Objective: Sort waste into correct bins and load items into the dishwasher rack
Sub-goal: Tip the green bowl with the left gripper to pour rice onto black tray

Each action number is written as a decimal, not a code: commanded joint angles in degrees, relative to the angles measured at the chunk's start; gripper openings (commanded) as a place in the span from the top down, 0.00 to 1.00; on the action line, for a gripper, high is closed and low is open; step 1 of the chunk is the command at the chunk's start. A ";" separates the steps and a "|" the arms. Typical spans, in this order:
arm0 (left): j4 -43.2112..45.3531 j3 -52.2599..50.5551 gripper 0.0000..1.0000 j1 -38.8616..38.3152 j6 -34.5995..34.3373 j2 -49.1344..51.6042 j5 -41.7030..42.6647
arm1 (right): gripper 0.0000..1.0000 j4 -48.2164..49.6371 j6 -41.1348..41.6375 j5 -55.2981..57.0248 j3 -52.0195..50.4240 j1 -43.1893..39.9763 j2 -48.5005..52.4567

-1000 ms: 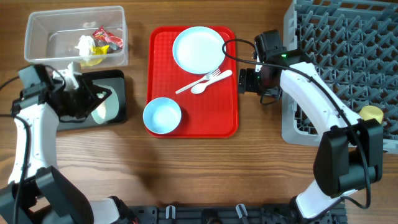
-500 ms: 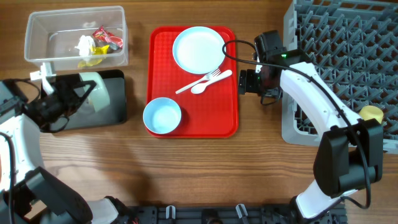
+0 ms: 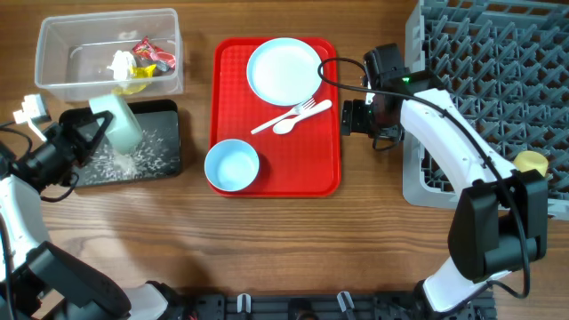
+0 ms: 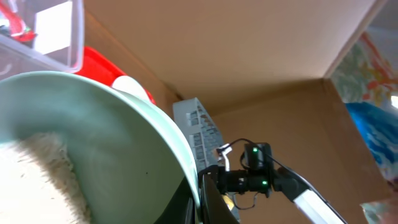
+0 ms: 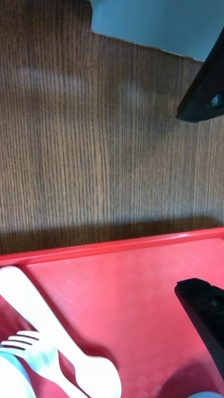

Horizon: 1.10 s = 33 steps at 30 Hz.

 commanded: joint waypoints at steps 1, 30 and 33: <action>0.37 -0.11 0.96 0.35 1.36 -1.03 5.55 | 0.14 -0.33 -0.72 0.98 0.09 0.13 -1.16; 0.33 -0.11 0.96 7.41 -3.67 -1.05 5.90 | 0.14 -0.92 -0.74 0.98 0.09 0.13 -1.16; 0.33 -0.11 0.96 7.80 -5.29 -1.05 5.88 | 0.14 -0.90 -0.74 0.98 0.09 0.13 -1.16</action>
